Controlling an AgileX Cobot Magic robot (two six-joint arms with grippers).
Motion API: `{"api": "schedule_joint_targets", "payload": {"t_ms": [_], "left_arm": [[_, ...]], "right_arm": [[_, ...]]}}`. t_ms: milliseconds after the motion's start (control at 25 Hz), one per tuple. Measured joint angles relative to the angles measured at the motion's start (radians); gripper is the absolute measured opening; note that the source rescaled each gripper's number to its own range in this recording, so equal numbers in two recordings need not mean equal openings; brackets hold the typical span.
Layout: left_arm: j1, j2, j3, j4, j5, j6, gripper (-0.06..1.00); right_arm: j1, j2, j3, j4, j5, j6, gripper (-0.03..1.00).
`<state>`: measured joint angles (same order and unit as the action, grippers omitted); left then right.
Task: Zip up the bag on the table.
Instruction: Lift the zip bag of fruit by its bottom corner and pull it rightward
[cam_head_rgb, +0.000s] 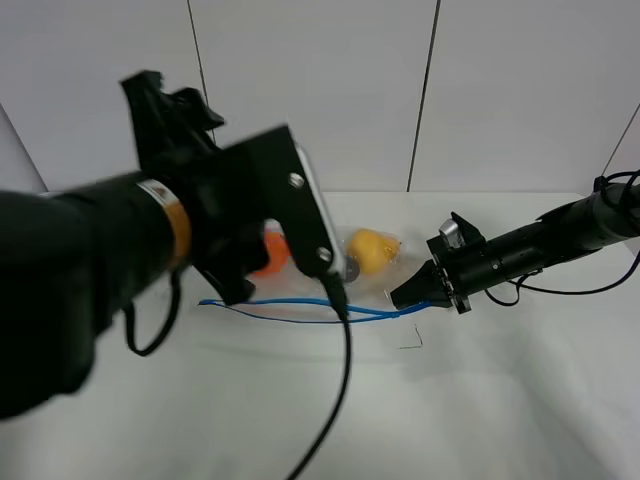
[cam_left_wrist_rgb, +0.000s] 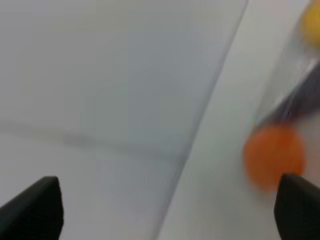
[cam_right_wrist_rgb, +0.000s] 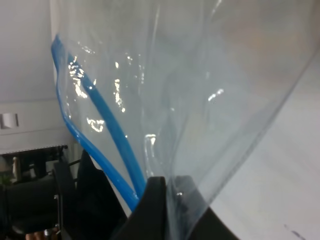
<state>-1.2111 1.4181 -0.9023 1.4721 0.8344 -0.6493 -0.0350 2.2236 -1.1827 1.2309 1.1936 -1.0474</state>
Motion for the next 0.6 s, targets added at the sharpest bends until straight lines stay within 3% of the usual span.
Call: {"api": "schedule_joint_targets", "payload": {"t_ms": [280,400,600], "left_arm": [[-0.056,0.269,0.000,0.232,-0.027,-0.239,0.86],[-0.056,0.334,-0.006,0.249,-0.042,-0.323,0.86],[-0.056,0.423,-0.047,0.258,-0.064,-0.347,0.86]], "right_arm": [[0.000,0.000,0.000,0.014,0.009,0.043,0.00],[0.000,0.000,0.000,0.035,0.011,0.067,0.00],[0.000,0.000,0.000,0.045,0.013,0.104,0.00]]}}
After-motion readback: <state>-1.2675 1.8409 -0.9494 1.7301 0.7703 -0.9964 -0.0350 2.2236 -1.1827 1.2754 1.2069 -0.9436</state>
